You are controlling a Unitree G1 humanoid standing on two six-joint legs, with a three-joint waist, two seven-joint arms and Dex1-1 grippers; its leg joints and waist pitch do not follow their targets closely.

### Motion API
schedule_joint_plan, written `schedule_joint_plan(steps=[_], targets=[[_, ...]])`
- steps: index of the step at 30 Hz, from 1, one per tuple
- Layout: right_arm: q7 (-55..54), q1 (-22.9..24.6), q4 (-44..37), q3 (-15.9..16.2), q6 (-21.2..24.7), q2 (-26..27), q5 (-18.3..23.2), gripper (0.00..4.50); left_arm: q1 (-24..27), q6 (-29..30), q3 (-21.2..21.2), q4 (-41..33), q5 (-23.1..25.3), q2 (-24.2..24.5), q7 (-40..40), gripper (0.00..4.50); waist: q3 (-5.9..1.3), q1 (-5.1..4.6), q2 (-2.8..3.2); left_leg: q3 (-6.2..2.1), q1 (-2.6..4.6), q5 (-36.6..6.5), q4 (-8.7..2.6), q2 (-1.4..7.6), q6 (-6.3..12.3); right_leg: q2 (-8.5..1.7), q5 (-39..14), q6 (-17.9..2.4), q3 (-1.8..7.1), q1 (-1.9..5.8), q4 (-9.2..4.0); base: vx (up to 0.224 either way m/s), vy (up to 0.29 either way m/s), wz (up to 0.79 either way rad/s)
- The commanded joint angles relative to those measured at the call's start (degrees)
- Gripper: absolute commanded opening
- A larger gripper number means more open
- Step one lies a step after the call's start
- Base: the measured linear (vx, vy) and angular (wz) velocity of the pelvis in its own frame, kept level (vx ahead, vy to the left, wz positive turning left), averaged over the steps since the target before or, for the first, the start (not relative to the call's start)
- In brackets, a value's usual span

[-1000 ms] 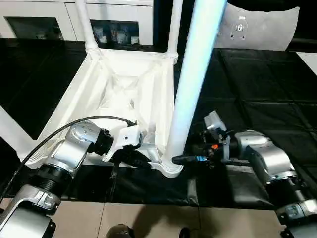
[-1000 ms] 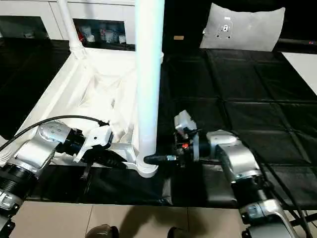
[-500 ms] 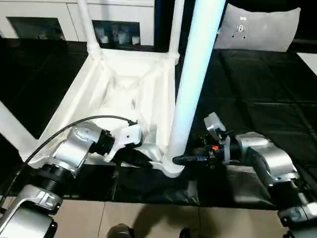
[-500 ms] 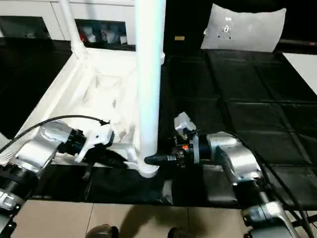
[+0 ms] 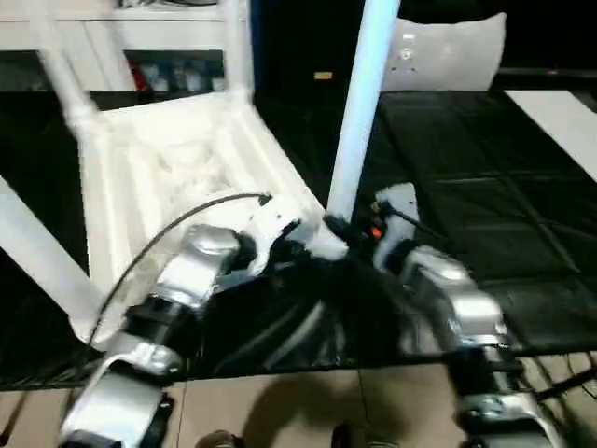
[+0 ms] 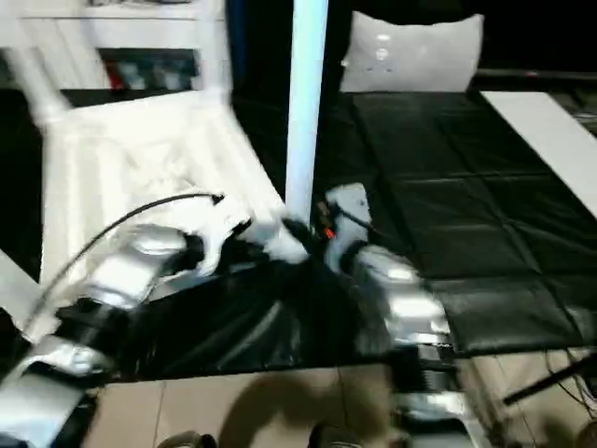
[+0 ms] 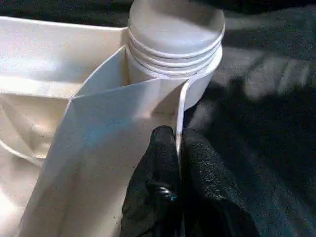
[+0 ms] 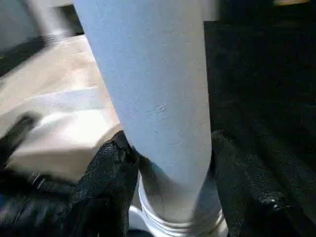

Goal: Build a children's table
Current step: Rotate leg to tighten

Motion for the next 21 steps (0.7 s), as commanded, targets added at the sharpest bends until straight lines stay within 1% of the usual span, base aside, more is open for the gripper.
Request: schedule_joint_plan(steps=[1, 2, 3, 4, 5, 6, 7, 8, 9, 11, 12, 13, 14, 15, 16, 17, 18, 19, 20, 21], targets=[[-0.7, 0.2, 2.9, 8.3, 4.0, 6.8, -0.2, 1.97, -2.9, -1.8, 0.0, -0.1, -1.2, -6.0, 7.9, 0.0, -3.08, 0.09, -0.32, -1.23, 0.44, -19.3, -5.23, 1.58, 0.4, -2.91, -30.7, -5.6, 1.71, 2.16, -5.38, 0.0, 0.0, 0.0], [-1.1, 0.1, 3.1, 8.6, 3.0, 6.8, -0.8, 1.97, -3.0, -2.3, 0.2, 0.1, -1.2, -6.5, 8.9, 0.0, -3.12, 0.15, -0.07, -1.03, 0.7, -19.2, -5.17, 1.62, 0.46, -2.89, -28.1, -6.5, 2.1, 1.88, -5.2, 0.0, 0.0, 0.0], [-1.1, 0.1, 2.9, 8.7, 2.6, 6.6, -1.0, 1.97, -3.1, -2.4, 0.0, 0.2, -1.0, -6.6, 9.1, 0.0, -3.15, 0.11, -0.27, -0.95, 0.56, -19.2, -5.21, 1.56, 0.87, -2.76, -26.0, -7.2, 2.22, 2.07, -4.97, 0.0, 0.0, 0.0], [-1.3, 0.4, 2.6, 8.4, 1.9, 6.5, -1.2, 1.97, -3.1, -2.5, -0.1, 0.2, -0.9, -6.8, 9.3, 0.0, -3.21, 0.19, -0.32, -0.84, 0.54, -19.0, -5.17, 1.5, 1.19, -2.73, -25.2, -7.4, 2.3, 2.14, -4.91, 0.0, 0.0, 0.0], [-0.7, 0.8, 2.2, 7.9, 0.9, 6.2, -0.7, 2.52, -3.0, -2.4, -0.4, -0.2, -0.9, -6.7, 8.7, 0.0, -3.28, 0.32, -0.34, -0.75, 0.47, -18.0, -5.13, 1.52, 1.69, -2.81, -23.3, -8.0, 2.51, 2.21, -4.7, 0.0, 0.0, 0.0], [-0.7, 0.8, 2.2, 7.9, 0.9, 6.2, -0.7, 2.52, -3.0, -2.4, -0.4, -0.2, -0.9, -6.7, 8.7, 0.0, -3.33, 0.36, -0.29, -0.73, 0.38, -17.4, -5.13, 1.52, 1.97, -2.85, -22.3, -8.3, 2.57, 2.32, -4.58, 0.0, 0.0, 0.0], [0.4, 1.5, 1.7, 7.4, 0.2, 5.7, -0.5, 2.67, -2.6, -2.1, -0.4, -0.8, -0.8, -6.5, 7.9, 0.0, -3.41, 0.46, -0.27, -0.64, 0.26, -16.0, -5.06, 1.54, 2.45, -2.87, -20.4, -8.9, 2.65, 2.46, -4.37, 0.0, 0.0, 0.0], [2.2, 2.6, 0.7, 7.2, -0.6, 4.2, -0.4, 2.67, -2.0, -2.1, -0.5, -1.7, -0.9, -5.8, 6.7, 0.0, -3.43, 0.68, 0.03, -0.59, 0.24, -15.1, -5.01, 1.6, 2.8, -2.91, -19.0, -9.4, 2.7, 2.52, -4.21, 0.0, 0.0, 0.0], [3.6, 3.4, 0.1, 7.3, -1.4, 3.0, -0.5, 2.86, -1.5, -2.3, -0.6, -2.3, -0.9, -5.3, 5.8, 0.0, -3.56, 0.84, -0.15, -0.46, 0.25, -14.4, -4.88, 1.65, 3.24, -2.87, -17.9, -9.8, 2.72, 2.63, -4.14, 0.0, 0.0, 0.0], [6.3, 4.6, -0.7, 7.1, -3.5, 0.0, -0.8, 3.01, -0.6, -3.3, -0.8, -3.2, -1.3, -3.7, 3.5, 0.0, -3.67, 1.18, -0.22, -0.29, 0.37, -13.2, -4.68, 1.7, 3.89, -2.84, -16.1, -10.5, 2.78, 2.67, -3.97, 0.0, 0.0, 0.0], [8.0, 5.2, -1.0, 6.8, -5.5, -2.3, -1.0, 3.01, 0.1, -4.1, -1.0, -3.7, -1.6, -2.5, 1.8, 0.0, -3.66, 1.23, -0.25, -0.2, 0.32, -12.8, -4.62, 1.64, 4.18, -2.87, -15.5, -10.8, 2.8, 2.7, -3.94, 0.0, 0.0, 0.0], [9.8, 5.5, -1.3, 6.4, -6.4, -3.8, -0.7, 3.08, 0.7, -4.8, -1.2, -4.0, -1.8, -1.4, 0.4, 0.0, -3.86, 1.36, -0.4, -0.2, 0.08, -11.2, -4.45, 1.57, 4.84, -2.98, -14.2, -11.1, 2.72, 3.06, -3.73, 0.0, 0.0, 0.0], [11.0, 5.6, -1.5, 6.1, -6.9, -4.8, -0.3, 3.18, 1.1, -5.4, -1.4, -4.2, -1.9, -0.7, -0.6, 0.0, -3.91, 1.54, -0.32, -0.11, -0.11, -9.4, -4.31, 1.55, 5.75, -2.98, -12.4, -11.6, 2.7, 3.14, -3.56, 0.0, 0.0, 0.0], [13.7, 5.6, -1.6, 5.1, -7.6, -6.5, 0.8, 3.29, 1.8, -6.9, -1.9, -4.2, -2.1, 1.0, -3.0, 0.0, -3.99, 1.51, -0.34, -0.15, -0.27, -8.1, -4.21, 1.52, 6.56, -2.92, -11.0, -12.1, 2.62, 3.27, -3.34, 0.0, 0.0, 0.0], [15.7, 5.5, -1.7, 4.8, -7.8, -7.8, 1.4, 3.41, 2.2, -7.7, -2.1, -4.3, -2.1, 2.3, -4.7, 0.0, -4.1, 1.48, -0.31, -0.26, -0.52, -7.2, -4.15, 1.5, 6.82, -2.94, -10.1, -12.3, 2.53, 3.55, -3.07, 0.052, -0.045, -0.02], [15.7, 5.5, -1.7, 4.8, -7.8, -7.8, 1.4, 3.41, 2.2, -7.7, -2.1, -4.3, -2.1, 2.3, -4.7, 0.0, -4.13, 1.31, -0.29, -0.14, -0.49, -6.2, -4.1, 1.58, 7.33, -2.81, -8.3, -13.1, 2.51, 3.51, -2.89, 0.0, 0.0, 0.0], [20.5, 5.0, -1.4, 4.5, -8.5, -11.1, 2.2, 3.52, 3.4, -10.7, -2.9, -4.6, -2.8, 5.1, -9.7, 0.0, -4.22, 1.39, -0.22, -0.16, -0.42, -5.6, -3.95, 1.56, 7.47, -2.8, -7.0, -13.6, 2.43, 3.6, -2.76, 0.0, 0.0, 0.0], [20.8, 5.0, -1.4, 4.4, -8.5, -11.3, 2.2, 3.63, 3.4, -10.9, -2.9, -4.7, -2.8, 5.3, -10.0, 0.0, -4.24, 1.17, -0.31, -0.05, -0.47, -5.3, -3.9, 1.6, 7.69, -2.74, -6.2, -13.9, 2.51, 3.59, -2.65, 0.0, 0.0, 0.0], [24.9, 4.5, -1.2, 4.1, -8.7, -13.7, 3.1, 3.63, 4.4, -13.8, -3.8, -5.2, -3.4, 7.7, -14.7, 0.0, -4.24, 1.3, -0.45, -0.06, -0.47, -5.0, -3.86, 1.59, 7.91, -2.74, -5.9, -14.3, 2.44, 3.75, -2.55, 0.0, 0.0, 0.0], [27.1, 4.2, -1.2, 4.2, -8.9, -14.8, 3.4, 3.63, 4.9, -15.0, -4.3, -5.5, -3.6, 8.9, -17.0, 0.0, -4.1, 1.35, -0.28, 0.08, -0.26, -5.5, -3.86, 1.65, 8.16, -2.75, -6.6, -14.6, 2.52, 3.53, -2.73, 0.0, 0.0, 0.0]])
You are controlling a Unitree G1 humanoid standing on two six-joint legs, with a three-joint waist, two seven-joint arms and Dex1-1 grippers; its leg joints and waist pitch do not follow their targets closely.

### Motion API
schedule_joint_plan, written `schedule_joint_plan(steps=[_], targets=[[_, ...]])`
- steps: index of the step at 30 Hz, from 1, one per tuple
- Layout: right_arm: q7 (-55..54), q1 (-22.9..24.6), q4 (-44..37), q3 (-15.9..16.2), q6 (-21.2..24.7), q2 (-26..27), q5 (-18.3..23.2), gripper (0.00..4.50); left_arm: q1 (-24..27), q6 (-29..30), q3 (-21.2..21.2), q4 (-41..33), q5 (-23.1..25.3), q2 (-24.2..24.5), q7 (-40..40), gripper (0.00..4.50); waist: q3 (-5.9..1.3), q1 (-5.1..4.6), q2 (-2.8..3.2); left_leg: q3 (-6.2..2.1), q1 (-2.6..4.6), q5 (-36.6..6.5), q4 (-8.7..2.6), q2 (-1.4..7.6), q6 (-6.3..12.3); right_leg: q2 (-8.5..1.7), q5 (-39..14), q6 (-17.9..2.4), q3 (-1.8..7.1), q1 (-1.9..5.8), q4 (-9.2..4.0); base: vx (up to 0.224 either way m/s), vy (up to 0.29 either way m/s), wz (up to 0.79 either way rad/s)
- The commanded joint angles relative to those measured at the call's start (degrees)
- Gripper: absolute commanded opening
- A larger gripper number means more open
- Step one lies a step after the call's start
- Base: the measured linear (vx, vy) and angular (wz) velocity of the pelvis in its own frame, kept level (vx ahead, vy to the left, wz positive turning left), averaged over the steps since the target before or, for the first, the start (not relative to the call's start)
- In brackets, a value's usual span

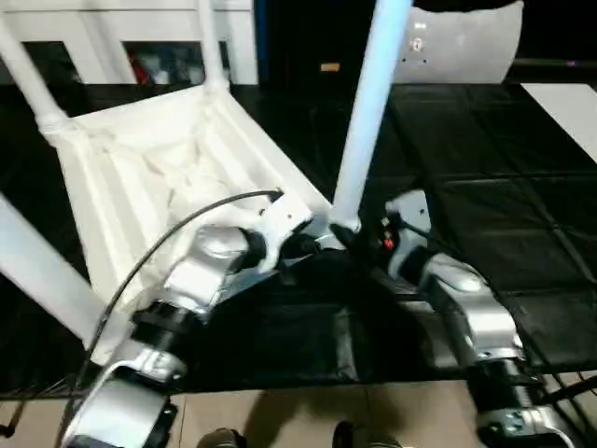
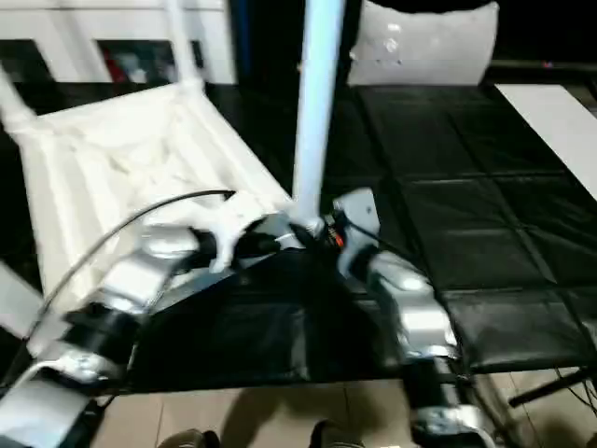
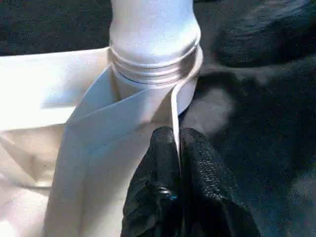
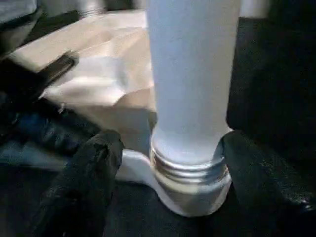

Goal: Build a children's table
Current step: Rotate leg to tighten

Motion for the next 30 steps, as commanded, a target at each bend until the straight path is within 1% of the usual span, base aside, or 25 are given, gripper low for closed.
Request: schedule_joint_plan(steps=[1, 2, 3, 4, 5, 6, 7, 8, 9, 10, 11, 12, 13, 14, 15, 16, 17, 20, 22, 24, 27, 28, 30], targets=[[6.8, -1.3, 0.6, 0.9, -0.8, -2.3, 1.6, 3.63, 1.5, -5.3, -2.8, -1.3, -1.3, 2.5, -8.4, 0.0, -3.99, 0.37, -0.66, 0.11, -0.02, -5.8, -2.88, 1.46, 7.47, -3.2, -8.2, -14.3, 2.42, 3.96, -2.95, 0.0, 0.0, 0.0], [9.6, -1.5, 0.6, 1.3, -0.9, -3.5, 2.4, 3.63, 1.8, -6.9, -3.2, -1.1, -1.6, 3.7, -10.8, 0.0, -3.87, 0.54, -0.44, 0.08, 0.1, -6.6, -2.99, 1.59, 7.1, -3.24, -9.9, -14.2, 2.42, 3.86, -3.02, 0.0, 0.0, 0.0], [10.6, -1.6, 0.6, 1.5, -1.0, -3.9, 2.5, 3.63, 1.8, -7.1, -3.2, -1.1, -1.9, 4.0, -11.4, 0.0, -3.85, 0.57, -0.39, 0.07, 0.19, -7.2, -3.04, 1.67, 6.91, -3.22, -10.7, -14.2, 2.4, 3.8, -3.11, 0.0, 0.0, 0.0], [13.3, -1.8, 0.7, 2.1, -1.5, -5.1, 3.0, 3.63, 1.9, -7.6, -3.3, -0.9, -2.6, 4.8, -13.3, 0.0, -3.84, 0.72, -0.27, 0.16, 0.55, -8.0, -3.05, 1.81, 6.3, -3.12, -11.2, -14.4, 2.44, 3.55, -3.13, 0.0, 0.0, 0.0], [17.4, -1.9, 0.6, 3.0, -1.6, -6.5, 3.8, 3.63, 1.9, -8.6, -3.5, -0.7, -3.4, 5.8, -15.8, 0.0, -3.8, 0.88, -0.15, 0.17, 0.74, -8.3, -3.1, 1.95, 5.89, -3.0, -10.4, -14.9, 2.5, 3.45, -2.92, 0.0, 0.0, 0.0], [19.9, -2.0, 0.4, 3.6, -1.3, -7.3, 4.3, 3.63, 1.9, -8.9, -3.7, -0.8, -4.0, 6.5, -17.8, 0.0, -3.8, 1.28, -0.04, 0.16, 0.78, -8.6, -3.14, 2.09, 5.72, -2.96, -10.0, -15.1, 2.42, 3.5, -2.78, 0.0, 0.0, 0.0], [19.9, -2.0, 0.4, 3.6, -1.3, -7.3, 4.3, 3.63, 1.9, -8.9, -3.7, -0.8, -4.0, 6.5, -17.8, 0.0, -3.74, 1.41, -0.02, 0.22, 0.82, -8.8, -3.19, 2.18, 5.55, -2.88, -9.9, -15.2, 2.41, 3.43, -2.71, 0.0, 0.0, 0.0], [25.0, -2.4, 0.2, 4.9, -0.6, -8.8, 5.4, 3.63, 1.8, -10.0, -4.3, -0.7, -4.7, 7.9, -21.4, 0.0, -3.8, 1.61, -0.32, 0.29, 0.81, -9.2, -3.18, 2.22, 5.26, -2.9, -9.8, -15.4, 2.39, 3.48, -2.63, 0.0, 0.0, 0.0], [25.0, -2.4, 0.2, 4.9, -0.6, -8.8, 5.4, 3.63, 1.8, -10.0, -4.3, -0.7, -4.7, 7.9, -21.4, 0.0, -3.95, 1.78, -0.23, 0.22, 0.86, -9.1, -3.13, 2.22, 5.24, -2.96, -9.5, -15.6, 2.33, 3.58, -2.44, 0.0, 0.0, 0.0], [27.3, -2.8, 0.5, 5.6, -0.3, -9.3, 5.8, 3.63, 1.6, -10.3, -4.8, -0.6, -4.9, 8.6, -23.4, 0.0, -3.93, 1.93, -0.21, 0.27, 0.82, -8.6, -3.09, 2.28, 5.35, -3.04, -8.4, -15.8, 2.4, 3.5, -2.32, 0.0, 0.0, 0.0], [29.4, -3.4, 1.0, 6.3, 0.1, -9.7, 6.2, 3.63, 1.5, -10.8, -5.2, -0.6, -5.2, 9.2, -25.2, 0.0, -4.04, 2.02, -0.49, 0.23, 0.72, -8.4, -3.05, 2.15, 5.6, -3.1, -8.2, -16.1, 2.31, 3.71, -2.14, 0.0, 0.0, 0.0], [29.4, -3.4, 1.0, 6.3, 0.1, -9.7, 6.2, 3.63, 1.5, -10.8, -5.2, -0.6, -5.2, 9.2, -25.2, 0.0, -4.03, 2.07, -0.42, 0.22, 0.65, -8.2, -3.08, 2.18, 5.64, -3.18, -8.4, -16.0, 2.32, 3.72, -2.12, 0.0, 0.0, 0.0], [31.9, -4.4, 1.9, 7.0, 0.5, -10.0, 6.7, 3.38, 1.2, -11.6, -5.9, -0.4, -5.6, 10.0, -27.7, 0.0, -4.0, 2.13, -0.4, 0.29, 0.71, -8.2, -3.06, 2.21, 5.67, -3.24, -8.6, -15.9, 2.38, 3.59, -2.19, 0.0, 0.0, 0.0], [32.3, -4.6, 2.2, 7.2, 0.5, -10.1, 6.7, 3.29, 1.1, -11.7, -6.0, -0.4, -5.6, 10.1, -28.3, 0.0, -4.02, 2.2, -0.39, 0.28, 0.71, -8.4, -3.03, 2.13, 5.66, -3.28, -9.2, -16.0, 2.36, 3.59, -2.23, 0.0, 0.0, 0.0], [33.6, -5.3, 2.9, 7.7, 0.7, -10.2, 6.8, 3.29, 1.0, -12.0, -6.3, -0.4, -5.9, 10.4, -29.6, 0.0, -4.03, 2.32, -0.57, 0.33, 0.74, -8.3, -3.03, 2.2, 5.6, -3.35, -9.4, -15.9, 2.41, 3.59, -2.29, 0.0, 0.0, 0.0], [34.6, -5.9, 3.5, 8.1, 0.6, -10.3, 6.8, 3.25, 0.9, -12.1, -6.6, -0.3, -6.1, 10.6, -30.5, 0.0, -4.0, 2.53, -0.45, 0.31, 0.75, -8.3, -3.05, 2.22, 5.4, -3.42, -10.1, -15.8, 2.42, 3.54, -2.26, 0.0, 0.0, 0.0], [35.7, -6.5, 4.2, 8.6, 0.6, -10.3, 6.7, 2.99, 0.7, -12.6, -6.9, -0.2, -6.1, 10.8, -31.5, 0.0, -4.13, 2.92, -0.52, 0.39, 0.88, -8.0, -2.94, 2.23, 5.2, -3.43, -9.8, -16.0, 2.44, 3.43, -2.16, 0.0, 0.0, 0.0], [37.3, -7.3, 5.1, 9.6, 0.4, -10.4, 6.5, 2.8, 0.6, -13.0, -7.1, -0.1, -6.2, 10.9, -32.5, 0.0, -4.12, 3.16, -0.61, 0.32, 0.75, -7.7, -2.94, 2.24, 5.05, -3.44, -9.5, -15.9, 2.42, 3.5, -2.03, 0.0, 0.0, 0.0], [37.8, -7.5, 5.2, 9.9, 0.5, -10.5, 6.4, 2.55, 0.6, -13.0, -7.1, -0.2, -6.2, 11.0, -32.6, 0.0, -4.1, 3.15, -0.63, 0.26, 0.67, -8.1, -2.98, 2.23, 4.56, -3.49, -10.3, -15.6, 2.41, 3.53, -2.07, 0.0, 0.0, 0.0], [38.6, -7.9, 5.6, 10.3, 0.5, -10.5, 6.2, 2.44, 0.5, -13.2, -7.3, 0.0, -6.2, 11.1, -32.9, 0.0, -4.07, 3.14, -0.63, 0.24, 0.64, -8.7, -2.96, 2.18, 4.28, -3.51, -11.2, -15.5, 2.42, 3.53, -2.15, 0.0, 0.0, 0.0], [39.5, -8.4, 6.3, 10.7, 0.6, -10.3, 6.1, 2.12, 0.5, -13.5, -7.4, 0.2, -6.0, 11.1, -33.3, 0.0, -4.0, 3.18, -0.74, 0.2, 0.61, -9.4, -2.94, 2.18, 3.75, -3.62, -13.1, -14.8, 2.5, 3.5, -2.3, 0.0, 0.0, 0.0], [39.7, -8.6, 6.4, 10.9, 0.6, -10.3, 6.1, 2.08, 0.5, -13.5, -7.5, 0.3, -6.1, 11.2, -33.4, 0.0, -3.95, 3.2, -0.6, 0.17, 0.57, -9.4, -2.91, 2.16, 3.7, -3.63, -13.4, -14.6, 2.51, 3.46, -2.34, 0.0, 0.0, 0.0], [40.2, -8.8, 6.7, 11.2, 0.8, -10.1, 6.3, 2.05, 0.6, -13.4, -7.6, 0.2, -6.1, 11.2, -33.6, 0.0, -3.9, 3.16, -0.73, 0.16, 0.6, -9.9, -2.98, 2.18, 3.36, -3.6, -14.7, -14.3, 2.51, 3.41, -2.44, 0.0, 0.0, 0.0]])
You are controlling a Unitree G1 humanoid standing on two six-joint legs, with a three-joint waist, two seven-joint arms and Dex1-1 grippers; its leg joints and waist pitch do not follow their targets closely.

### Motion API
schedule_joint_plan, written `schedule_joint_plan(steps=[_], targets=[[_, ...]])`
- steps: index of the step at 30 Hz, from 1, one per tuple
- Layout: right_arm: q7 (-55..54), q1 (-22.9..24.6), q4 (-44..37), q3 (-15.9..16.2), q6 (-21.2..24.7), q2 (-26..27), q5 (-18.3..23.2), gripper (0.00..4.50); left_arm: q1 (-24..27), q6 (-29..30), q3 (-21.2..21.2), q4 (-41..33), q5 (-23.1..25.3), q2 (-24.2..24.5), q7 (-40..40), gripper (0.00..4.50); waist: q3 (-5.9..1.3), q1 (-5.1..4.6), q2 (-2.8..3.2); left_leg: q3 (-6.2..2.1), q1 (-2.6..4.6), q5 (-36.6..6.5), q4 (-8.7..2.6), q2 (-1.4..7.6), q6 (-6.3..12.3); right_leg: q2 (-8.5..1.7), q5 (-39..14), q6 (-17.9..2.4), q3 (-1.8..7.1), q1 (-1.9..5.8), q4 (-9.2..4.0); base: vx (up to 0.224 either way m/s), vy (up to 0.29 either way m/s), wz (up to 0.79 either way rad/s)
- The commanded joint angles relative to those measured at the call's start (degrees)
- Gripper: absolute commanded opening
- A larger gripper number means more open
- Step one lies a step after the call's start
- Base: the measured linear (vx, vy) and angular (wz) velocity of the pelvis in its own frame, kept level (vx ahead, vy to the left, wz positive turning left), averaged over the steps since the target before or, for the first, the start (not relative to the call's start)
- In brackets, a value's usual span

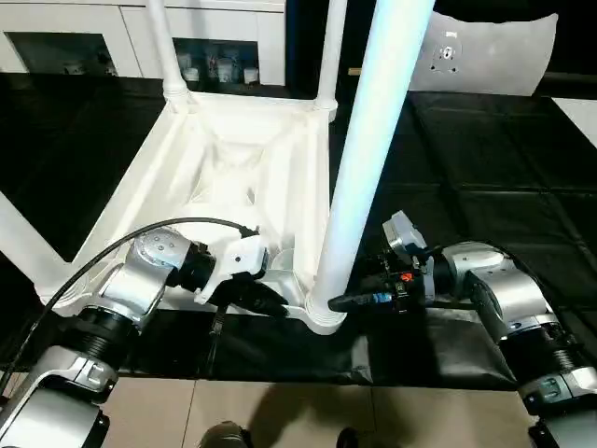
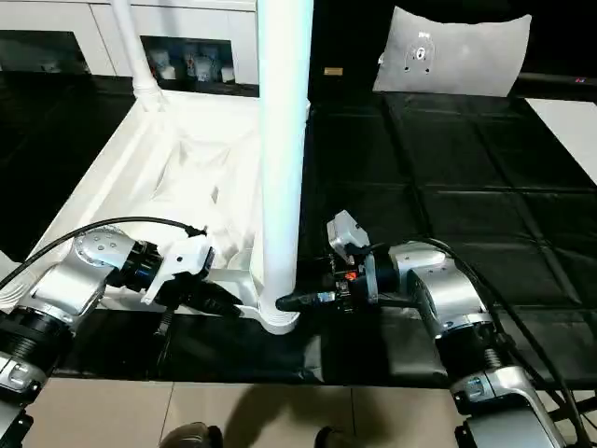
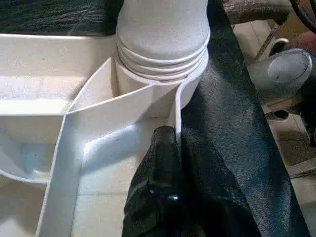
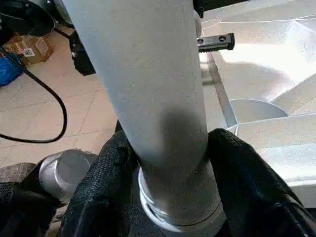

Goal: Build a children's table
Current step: Rotate leg to tighten

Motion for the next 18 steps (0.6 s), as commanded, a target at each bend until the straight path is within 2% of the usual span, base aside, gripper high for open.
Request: schedule_joint_plan(steps=[1, 5, 6, 8, 11, 12, 13, 14, 15, 16, 17, 18], targets=[[1.6, -1.1, 0.2, 0.9, 0.4, -0.2, 0.6, 2.01, -0.8, -0.8, -2.2, -0.6, -0.5, -0.4, -3.7, 0.0, -3.99, -0.17, -0.44, 0.02, 0.53, -9.8, -4.13, 2.28, 3.65, -3.15, -15.1, -14.1, 2.49, 3.25, -3.17, 0.0, 0.0, 0.0], [2.0, -0.3, -1.0, 1.3, 2.3, -0.3, 1.3, 1.98, -0.5, 0.4, -2.0, -0.9, -0.9, -0.5, -3.5, 0.0, -3.95, -0.18, -0.43, 0.0, 0.58, -10.2, -4.16, 2.28, 3.38, -3.09, -15.9, -13.7, 2.51, 3.18, -3.22, 0.0, 0.0, 0.0], [1.5, 0.8, -2.6, 1.2, 3.9, -0.1, 1.9, 1.97, -0.3, 1.2, -1.8, -1.2, -1.1, -0.6, -2.9, 0.0, -3.86, -0.22, -0.43, -0.02, 0.53, -10.2, -4.2, 2.26, 3.4, -3.02, -15.9, -13.7, 2.5, 3.18, -3.24, 0.0, 0.0, 0.0], [-0.7, 2.4, -5.1, 0.9, 6.5, 0.5, 2.6, 1.96, -0.2, 2.5, -1.2, -1.5, -1.3, -1.4, -1.2, 0.0, -3.92, -0.11, -0.33, -0.02, 0.59, -9.8, -4.18, 2.27, 3.38, -3.03, -15.6, -13.5, 2.54, 3.2, -3.21, 0.0, 0.0, 0.0], [-7.1, 4.6, -7.3, 0.2, 6.7, 3.0, 1.7, 1.96, -0.2, 5.7, -0.3, -2.6, -1.6, -3.2, 2.5, 0.0, -3.82, -0.15, -0.35, -0.04, 0.55, -10.2, -4.31, 2.3, 2.92, -3.07, -16.0, -13.3, 2.59, 3.09, -3.26, 0.0, 0.0, 0.0], [-9.1, 4.9, -7.5, 0.1, 6.7, 3.9, 1.2, 1.96, -0.3, 6.5, -0.1, -2.8, -1.6, -3.8, 3.7, 0.0, -3.63, -0.2, -0.17, -0.12, 0.59, -12.1, -4.42, 2.16, 2.51, -3.12, -18.9, -12.7, 2.54, 3.0, -3.67, 0.0, 0.0, 0.0], [-9.1, 4.9, -7.5, 0.1, 6.7, 3.9, 1.2, 1.96, -0.3, 6.5, -0.1, -2.8, -1.6, -3.8, 3.7, 0.0, -3.54, -0.36, -0.31, -0.17, 0.47, -12.7, -4.54, 2.12, 2.18, -3.16, -20.5, -12.2, 2.53, 3.09, -3.85, 0.0, 0.0, 0.0], [-15.2, 5.6, -7.8, -0.3, 6.9, 6.7, -0.5, 1.96, -0.8, 8.8, 0.2, -2.8, -0.5, -5.4, 7.7, 0.0, -3.35, -0.53, -0.36, -0.3, 0.6, -14.6, -4.68, 2.05, 1.68, -3.24, -24.5, -10.9, 2.5, 2.92, -4.31, 0.0, 0.0, 0.0], [-19.6, 5.8, -7.8, -0.7, 7.9, 8.8, -1.3, 1.96, -1.2, 10.3, 0.4, -2.6, 0.1, -6.8, 10.6, 0.0, -3.01, -0.74, -0.01, -0.47, 0.71, -16.4, -4.84, 2.03, 0.77, -3.28, -27.9, -9.8, 2.52, 2.55, -4.62, 0.0, 0.0, 0.0], [-23.1, 6.0, -7.9, -1.1, 8.8, 10.6, -2.0, 1.96, -1.7, 11.2, 0.8, -2.1, 0.5, -8.0, 13.0, 0.0, -2.83, -0.93, -0.21, -0.71, 1.01, -18.3, -4.84, 1.79, -0.08, -3.43, -32.9, -8.0, 2.34, 2.38, -5.3, 0.0, 0.0, 0.0], [-25.6, 6.2, -7.9, -1.2, 9.2, 12.0, -2.6, 1.96, -2.3, 11.9, 1.1, -1.6, 0.9, -9.1, 15.0, 0.0, -2.74, -1.25, -0.38, -0.83, 0.9, -18.7, -4.95, 1.69, -0.41, -3.41, -34.6, -7.0, 2.29, 2.56, -5.42, 0.0, 0.0, 0.0], [-27.5, 6.2, -8.0, -1.4, 9.4, 13.1, -3.0, 1.96, -2.7, 12.3, 1.4, -1.1, 1.2, -9.9, 16.6, 0.0, -2.52, -1.68, -0.48, -1.1, 0.68, -19.5, -5.09, 1.49, -0.87, -3.37, -38.0, -5.1, 2.0, 2.54, -5.88, 0.0, 0.0, 0.0]])
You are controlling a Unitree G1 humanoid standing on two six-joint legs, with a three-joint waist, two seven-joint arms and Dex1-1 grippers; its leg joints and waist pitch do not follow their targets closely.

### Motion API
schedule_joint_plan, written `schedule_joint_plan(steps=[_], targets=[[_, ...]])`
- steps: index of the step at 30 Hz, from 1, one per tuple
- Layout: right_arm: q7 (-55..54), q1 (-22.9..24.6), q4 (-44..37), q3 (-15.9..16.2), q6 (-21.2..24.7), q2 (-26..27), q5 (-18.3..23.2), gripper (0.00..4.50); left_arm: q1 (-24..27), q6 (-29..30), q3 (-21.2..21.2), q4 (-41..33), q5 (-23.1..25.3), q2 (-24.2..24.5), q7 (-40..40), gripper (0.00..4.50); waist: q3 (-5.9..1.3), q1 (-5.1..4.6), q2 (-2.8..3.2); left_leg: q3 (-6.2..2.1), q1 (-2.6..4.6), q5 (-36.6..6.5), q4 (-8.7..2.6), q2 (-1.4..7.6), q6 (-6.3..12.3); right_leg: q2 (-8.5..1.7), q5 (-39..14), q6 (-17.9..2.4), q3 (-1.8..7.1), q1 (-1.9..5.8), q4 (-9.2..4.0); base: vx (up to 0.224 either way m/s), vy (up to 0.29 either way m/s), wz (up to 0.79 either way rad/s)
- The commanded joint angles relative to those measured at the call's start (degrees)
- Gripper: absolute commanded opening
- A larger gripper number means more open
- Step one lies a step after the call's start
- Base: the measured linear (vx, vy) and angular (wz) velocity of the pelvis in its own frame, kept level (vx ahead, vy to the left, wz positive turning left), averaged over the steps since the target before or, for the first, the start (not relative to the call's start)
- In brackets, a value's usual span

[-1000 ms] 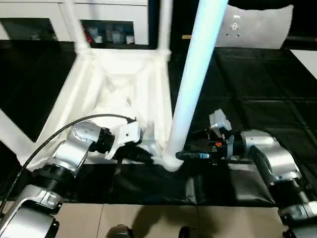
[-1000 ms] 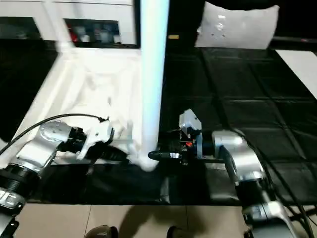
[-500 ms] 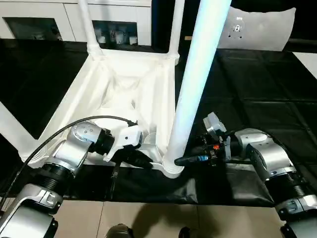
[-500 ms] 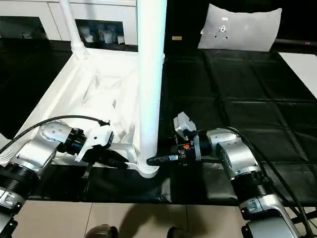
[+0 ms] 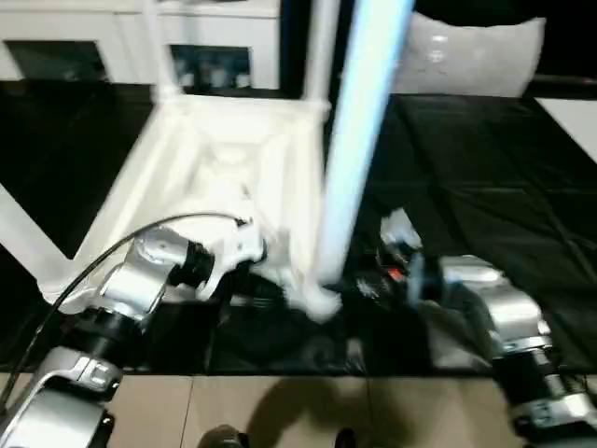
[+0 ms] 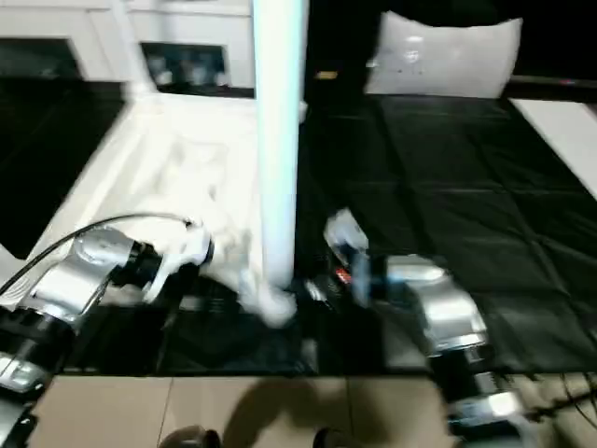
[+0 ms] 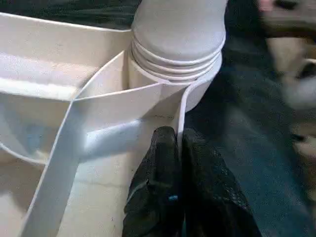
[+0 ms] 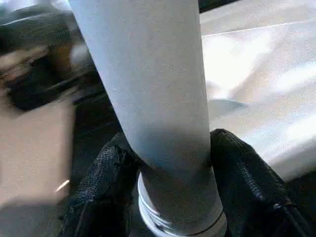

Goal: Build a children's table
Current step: Rotate leg to tighten

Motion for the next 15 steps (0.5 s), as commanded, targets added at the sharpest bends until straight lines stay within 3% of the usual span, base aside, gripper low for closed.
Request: schedule_joint_plan(steps=[1, 2, 5, 6, 9, 11, 12, 14, 15], targets=[[-6.6, 0.2, -0.6, 4.5, 3.5, 5.8, -0.7, 1.96, -2.4, 1.8, -1.8, -1.1, -1.1, -6.6, 5.7, 0.0, -2.5, -0.22, -0.26, -1.18, 0.29, -20.7, -5.03, 1.42, -0.87, -3.42, -39.6, -4.7, 1.8, 2.1, -6.25, -0.066, 0.007, -0.14], [-8.9, 0.3, -0.8, 4.2, 4.0, 7.0, -1.0, 1.96, -2.7, 2.7, -1.7, -0.9, -0.6, -7.4, 7.1, 0.0, -2.48, -1.2, -0.34, -1.5, 0.42, -22.3, -5.0, 1.23, -0.96, -3.38, -42.1, -3.1, 1.3, 2.07, -6.94, 0.0, 0.0, 0.0], [-15.4, 0.2, -0.2, 3.8, 4.4, 10.5, -2.3, 1.96, -3.6, 5.2, -1.3, -0.5, 0.5, -9.6, 11.4, 0.0, -2.64, -2.2, -0.04, -1.81, 0.04, -23.3, -5.34, 1.35, -0.62, -3.33, -40.1, -3.0, 0.81, 2.55, -7.13, 0.0, 0.0, 0.0], [-15.4, 0.2, -0.2, 3.8, 4.4, 10.5, -2.3, 1.96, -3.6, 5.2, -1.3, -0.5, 0.5, -9.6, 11.4, 0.0, -2.49, -2.45, -0.05, -1.9, 0.21, -24.4, -5.41, 1.3, -0.42, -3.32, -40.3, -3.0, 0.52, 2.34, -7.58, 0.0, 0.0, 0.0], [-28.2, -1.6, 3.5, 1.4, 4.1, 17.6, -4.8, 1.95, -5.2, 8.8, 0.9, 0.7, 2.3, -14.8, 22.4, 0.0, -2.31, -3.1, 0.48, -1.94, 1.31, -27.5, -5.4, 1.34, -0.41, -3.19, -39.9, -3.3, -0.33, 1.85, -8.44, 0.0, 0.0, 0.0], [-34.6, -3.1, 5.9, -0.1, 3.5, 20.6, -6.1, 1.95, -5.7, 9.7, 1.8, 1.0, 2.9, -17.2, 26.9, 0.0, -2.23, -3.88, 0.83, -2.31, 1.51, -30.5, -5.64, 1.64, -0.7, -3.14, -38.3, -3.3, -1.33, 2.39, -8.71, 0.0, 0.0, 0.0], [-36.2, -3.4, 6.4, -0.5, 3.4, 21.3, -6.4, 1.95, -5.7, 10.0, 2.0, 1.1, 3.1, -17.8, 27.9, 0.0, -2.16, -4.4, 0.94, -2.64, 0.98, -31.6, -6.03, 1.86, -0.75, -3.19, -36.6, -3.2, -1.78, 3.05, -8.59, 0.0, 0.0, 0.0], [-39.9, -4.1, 7.5, -1.5, 2.9, 22.9, -6.9, 1.95, -5.8, 9.9, 2.4, 1.1, 3.7, -19.0, 30.3, 0.0, -2.02, -4.73, 1.25, -2.93, 1.19, -34.4, -6.54, 2.07, -0.58, -3.12, -34.3, -3.1, -1.96, 3.28, -8.73, 0.0, 0.0, 0.0], [-42.2, -4.5, 7.9, -2.3, 2.1, 24.1, -7.1, 2.3, -5.7, 10.2, 2.5, 0.9, 4.0, -19.9, 31.9, 0.0, -1.99, -5.05, 1.35, -2.84, 1.46, -35.4, -6.59, 2.07, -0.77, -3.31, -33.0, -3.9, -1.8, 2.93, -8.83, 0.0, 0.0, 0.0]])
